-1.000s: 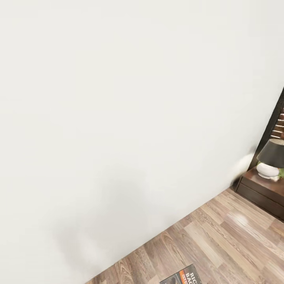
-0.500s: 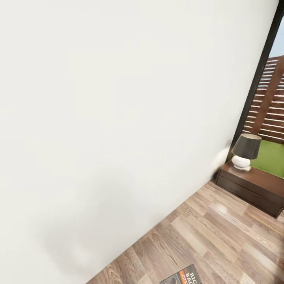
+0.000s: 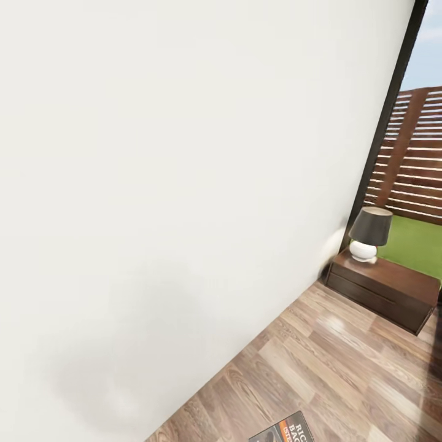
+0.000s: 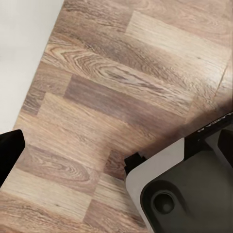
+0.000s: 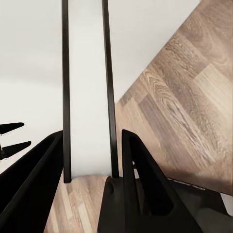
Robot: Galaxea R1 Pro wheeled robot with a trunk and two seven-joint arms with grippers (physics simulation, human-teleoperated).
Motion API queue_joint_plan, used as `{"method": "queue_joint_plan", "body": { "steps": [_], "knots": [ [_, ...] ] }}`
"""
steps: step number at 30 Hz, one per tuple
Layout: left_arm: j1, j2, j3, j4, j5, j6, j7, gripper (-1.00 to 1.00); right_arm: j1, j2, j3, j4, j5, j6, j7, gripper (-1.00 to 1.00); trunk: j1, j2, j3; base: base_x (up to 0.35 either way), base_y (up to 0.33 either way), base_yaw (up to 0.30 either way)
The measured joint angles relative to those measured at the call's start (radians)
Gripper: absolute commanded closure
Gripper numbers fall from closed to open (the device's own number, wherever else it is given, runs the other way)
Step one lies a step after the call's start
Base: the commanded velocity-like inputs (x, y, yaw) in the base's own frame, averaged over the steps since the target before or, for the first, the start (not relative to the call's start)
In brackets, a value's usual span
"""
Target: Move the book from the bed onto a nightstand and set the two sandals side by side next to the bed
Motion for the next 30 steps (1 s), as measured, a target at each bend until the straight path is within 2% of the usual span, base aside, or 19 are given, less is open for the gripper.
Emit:
{"method": "queue_joint_plan", "body": {
  "steps": [6,13,23,30],
  "knots": [
    [0.0,0.0,0.0,0.0,0.0,0.0,0.0,-1.0,0.0,0.0,0.0,0.0,0.0,0.001,0.0,1.0,0.0,0.0,0.0,0.321,0.0,0.0],
    [0.0,0.0,0.0,0.0,-0.001,0.0,0.0,-1.0,0.0,0.0,0.0,0.0,0.0,0.001,0.0,1.0,0.0,0.0,0.0,0.135,0.0,0.0],
    [0.0,0.0,0.0,0.0,0.0,0.0,0.0,-1.0,0.0,0.0,0.0,0.0,0.0,0.001,0.0,1.0,0.0,0.0,0.0,0.283,0.0,0.0],
    [0.0,0.0,0.0,0.0,0.0,0.0,0.0,-1.0,0.0,0.0,-0.001,0.0,0.0,0.001,0.0,1.0,0.0,0.0,0.0,0.063,0.0,-0.091]
  ]
}}
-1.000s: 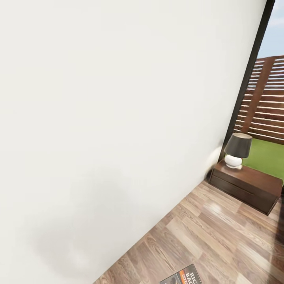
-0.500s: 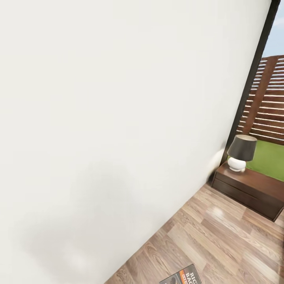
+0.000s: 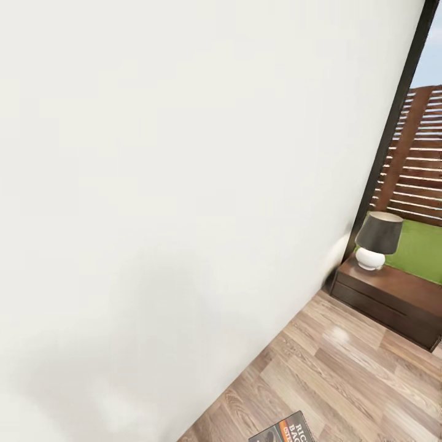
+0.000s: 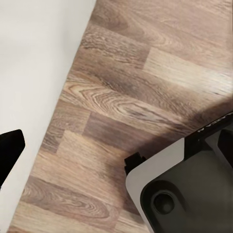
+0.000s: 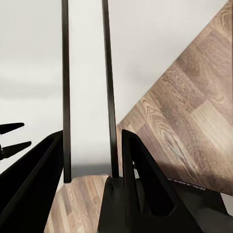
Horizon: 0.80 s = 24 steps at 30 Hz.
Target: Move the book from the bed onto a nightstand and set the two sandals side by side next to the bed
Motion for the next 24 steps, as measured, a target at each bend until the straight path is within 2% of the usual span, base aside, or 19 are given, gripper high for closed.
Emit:
{"method": "queue_joint_plan", "body": {
  "steps": [24],
  "knots": [
    [0.0,0.0,0.0,0.0,0.0,0.0,0.0,-1.0,0.0,0.0,0.001,0.0,0.001,0.0,0.0,1.0,0.0,0.0,0.0,0.001,0.0,-0.277]
  ]
}}
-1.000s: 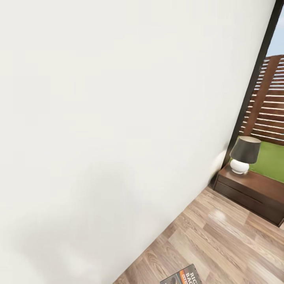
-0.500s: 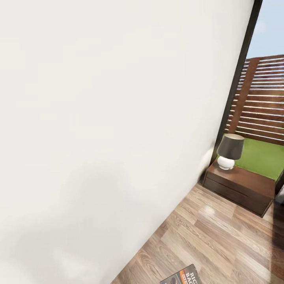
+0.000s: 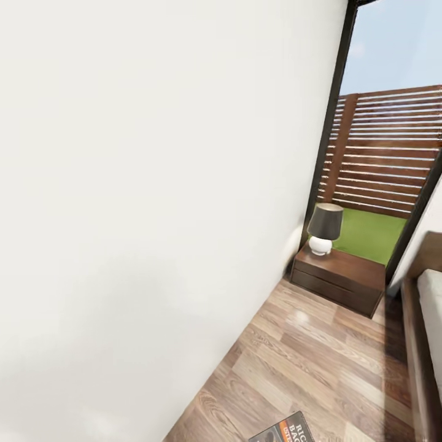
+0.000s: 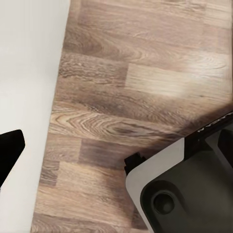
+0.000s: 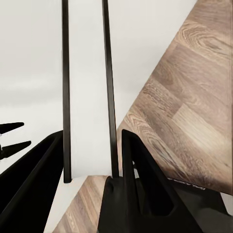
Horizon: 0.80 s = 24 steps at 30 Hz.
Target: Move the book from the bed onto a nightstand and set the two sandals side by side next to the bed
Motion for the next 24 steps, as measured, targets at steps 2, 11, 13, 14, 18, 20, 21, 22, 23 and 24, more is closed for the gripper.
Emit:
{"method": "queue_joint_plan", "body": {
  "steps": [2,11,13,14,18,20,21,22,23,24],
  "knots": [
    [0.0,0.0,0.0,0.0,0.0,0.0,0.0,-1.0,0.0,0.0,0.0,0.0,0.0,0.0,0.0,1.0,0.0,0.0,0.0,0.0,0.0,-0.284],
    [0.0,0.0,0.0,0.0,0.0,0.0,0.0,-1.0,0.0,0.0,0.0,0.0,0.0,0.0,0.0,1.0,0.0,0.0,0.0,0.0,0.0,-0.284],
    [0.0,0.0,0.0,0.0,0.0,0.0,0.0,-1.0,0.0,0.0,0.0,0.0,0.0,0.0,0.0,1.0,0.0,0.0,0.0,0.0,0.0,-0.284],
    [0.0,0.0,0.0,0.0,0.0,0.0,0.0,-1.0,0.0,0.0,0.0,0.0,0.0,0.0,0.0,1.0,0.0,0.0,0.0,0.0,0.0,-0.284],
    [0.0,0.0,0.0,0.0,0.0,0.0,0.0,-1.0,0.0,0.0,0.0,0.0,0.0,0.0,0.0,1.0,0.0,0.0,0.0,0.0,0.0,-0.284],
    [0.0,0.0,0.0,0.0,0.0,0.0,0.0,-1.0,0.0,0.0,0.0,0.0,0.0,0.0,0.0,1.0,0.0,0.0,0.0,0.0,0.0,-0.284],
    [0.0,0.0,0.0,0.0,0.0,0.0,0.0,-1.0,0.0,0.0,0.0,0.0,0.0,0.0,0.0,1.0,0.0,0.0,0.0,0.0,0.0,-0.284],
    [0.0,0.0,0.0,0.0,0.0,0.0,0.0,-1.0,0.0,0.0,0.0,0.0,0.0,0.0,0.0,1.0,0.0,0.0,0.0,0.0,0.0,-0.278],
    [0.0,0.0,0.0,0.0,0.0,0.0,0.0,-1.0,0.0,0.0,0.0,0.0,0.0,0.0,0.0,1.0,0.0,0.0,0.0,0.007,0.0,-0.239],
    [0.0,0.0,0.0,0.0,0.0,0.0,0.0,-1.0,0.0,0.0,0.0,0.0,0.0,0.0,0.0,1.0,0.0,0.0,0.0,0.027,0.0,-0.216]
  ]
}}
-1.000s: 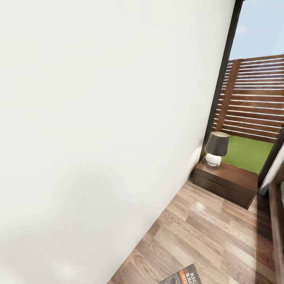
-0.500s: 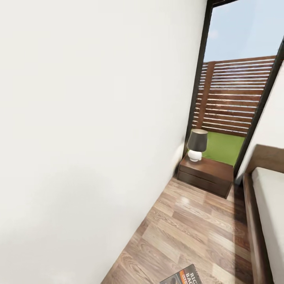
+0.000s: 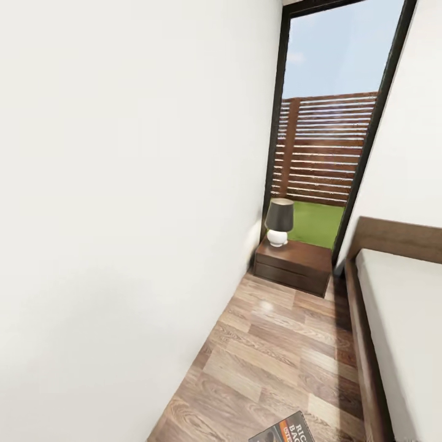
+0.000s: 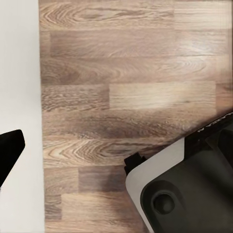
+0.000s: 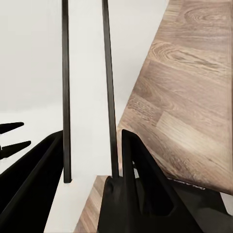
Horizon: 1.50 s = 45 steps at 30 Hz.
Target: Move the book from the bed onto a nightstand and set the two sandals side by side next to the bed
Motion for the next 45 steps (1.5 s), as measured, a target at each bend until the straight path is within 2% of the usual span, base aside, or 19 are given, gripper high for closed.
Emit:
{"method": "queue_joint_plan", "body": {
  "steps": [23,45],
  "knots": [
    [0.0,0.0,0.0,0.0,0.0,0.0,0.0,-1.0,0.0,0.0,-0.002,0.0,-0.001,0.0,0.0,1.0,0.0,0.0,0.0,0.259,0.0,-0.027],
    [0.0,0.0,0.0,0.0,0.0,0.0,0.0,-1.0,0.0,0.0,-0.001,0.0,0.0,0.0,0.0,1.0,0.0,0.0,0.0,0.004,0.0,-0.269]
  ]
}}
